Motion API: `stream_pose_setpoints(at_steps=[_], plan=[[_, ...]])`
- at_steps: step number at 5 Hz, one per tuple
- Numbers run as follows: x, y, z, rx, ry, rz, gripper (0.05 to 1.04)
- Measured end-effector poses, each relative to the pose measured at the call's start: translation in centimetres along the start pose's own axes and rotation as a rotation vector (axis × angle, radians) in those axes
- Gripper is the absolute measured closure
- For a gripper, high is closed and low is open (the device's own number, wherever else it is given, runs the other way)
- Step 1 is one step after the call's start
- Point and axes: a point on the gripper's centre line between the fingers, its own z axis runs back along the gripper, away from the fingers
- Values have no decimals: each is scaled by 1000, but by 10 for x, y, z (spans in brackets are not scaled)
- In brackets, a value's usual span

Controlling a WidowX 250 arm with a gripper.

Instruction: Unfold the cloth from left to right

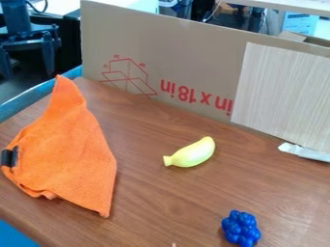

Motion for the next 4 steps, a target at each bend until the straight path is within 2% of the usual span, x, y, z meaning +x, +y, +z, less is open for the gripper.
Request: stream_pose_setpoints(at_steps=[1,2,4], plan=[[-3,-1,-14,0,27,-5,84],[-25,26,-35,-20,36,-19,84],[-55,49,-52,-49,-54,-62,84]])
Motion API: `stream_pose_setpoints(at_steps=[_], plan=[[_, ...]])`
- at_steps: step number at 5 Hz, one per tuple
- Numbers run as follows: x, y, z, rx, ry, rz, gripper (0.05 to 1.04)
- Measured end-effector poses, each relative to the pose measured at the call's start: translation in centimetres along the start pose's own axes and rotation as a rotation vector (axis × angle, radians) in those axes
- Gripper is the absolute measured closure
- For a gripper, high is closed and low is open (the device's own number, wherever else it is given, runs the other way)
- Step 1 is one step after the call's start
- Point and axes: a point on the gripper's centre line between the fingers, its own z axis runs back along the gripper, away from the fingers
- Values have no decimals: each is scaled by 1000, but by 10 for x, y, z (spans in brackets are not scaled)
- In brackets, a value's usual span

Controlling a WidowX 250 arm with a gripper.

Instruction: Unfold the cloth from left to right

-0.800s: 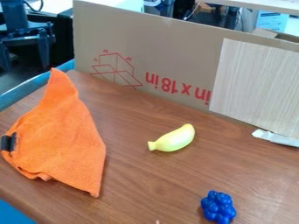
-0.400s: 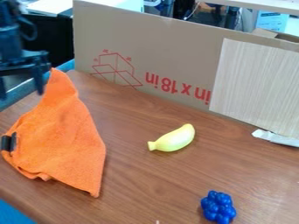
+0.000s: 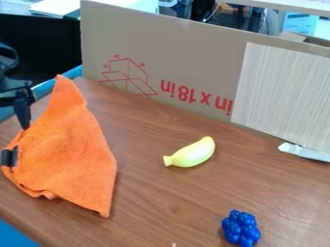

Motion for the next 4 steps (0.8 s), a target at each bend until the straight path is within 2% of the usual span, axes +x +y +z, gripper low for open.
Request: stream_pose_setpoints(at_steps=[1,3,4], plan=[[1,1,-9,-4,-54,23,84],[10,-8,-41,44,-72,34,84],[9,-6,-47,65,-94,19,84]])
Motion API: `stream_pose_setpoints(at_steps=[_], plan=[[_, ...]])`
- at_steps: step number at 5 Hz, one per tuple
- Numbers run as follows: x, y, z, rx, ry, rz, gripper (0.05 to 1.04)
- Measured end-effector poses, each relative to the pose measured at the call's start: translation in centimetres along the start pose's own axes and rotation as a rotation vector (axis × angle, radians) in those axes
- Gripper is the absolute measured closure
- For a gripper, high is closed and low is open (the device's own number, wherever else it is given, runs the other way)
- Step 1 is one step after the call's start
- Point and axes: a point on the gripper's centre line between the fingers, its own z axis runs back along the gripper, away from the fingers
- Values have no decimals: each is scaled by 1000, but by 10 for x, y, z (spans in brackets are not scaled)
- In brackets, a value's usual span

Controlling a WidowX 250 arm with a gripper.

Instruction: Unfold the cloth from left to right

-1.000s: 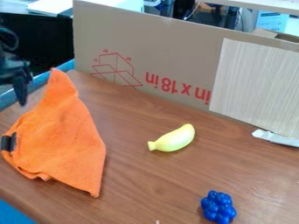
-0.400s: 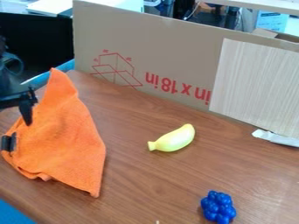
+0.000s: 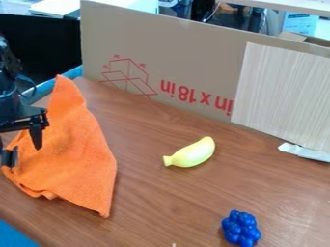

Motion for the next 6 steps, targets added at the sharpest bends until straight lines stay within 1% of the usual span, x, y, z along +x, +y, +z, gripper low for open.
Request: stream_pose_setpoints(at_steps=[1,2,3,4,5,6], plan=[[-4,1,-4,8,-6,-16,84],[-7,2,-12,19,4,-17,84],[-11,-1,-21,25,25,-27,84],[-12,-5,-23,24,33,-23,84],[-16,-7,-26,31,39,-33,133],[-17,-6,-30,39,41,-39,413]])
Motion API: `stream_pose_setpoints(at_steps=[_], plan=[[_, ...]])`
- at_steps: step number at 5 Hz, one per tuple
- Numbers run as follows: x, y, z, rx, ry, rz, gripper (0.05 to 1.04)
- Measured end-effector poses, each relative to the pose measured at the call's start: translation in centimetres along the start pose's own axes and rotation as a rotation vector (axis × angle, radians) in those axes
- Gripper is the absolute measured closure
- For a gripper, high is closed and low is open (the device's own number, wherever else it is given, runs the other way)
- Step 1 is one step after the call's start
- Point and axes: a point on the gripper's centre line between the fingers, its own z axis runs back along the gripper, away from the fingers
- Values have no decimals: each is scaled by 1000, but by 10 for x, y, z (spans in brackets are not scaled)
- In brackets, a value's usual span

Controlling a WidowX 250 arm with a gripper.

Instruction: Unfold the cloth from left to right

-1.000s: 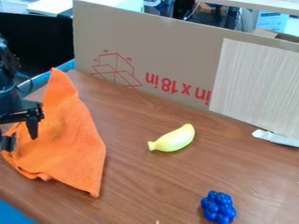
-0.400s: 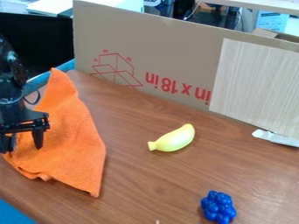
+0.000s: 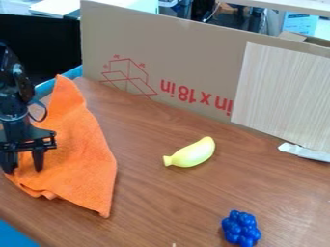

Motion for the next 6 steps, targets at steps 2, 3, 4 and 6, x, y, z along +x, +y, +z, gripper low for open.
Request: stream_pose_setpoints(at_steps=[2,3,4,6], plan=[[-1,4,-5,11,9,-14,920],[0,4,-4,11,12,-22,1019],[0,-1,14,-33,32,-11,1030],[21,-34,64,-121,21,-5,1031]])
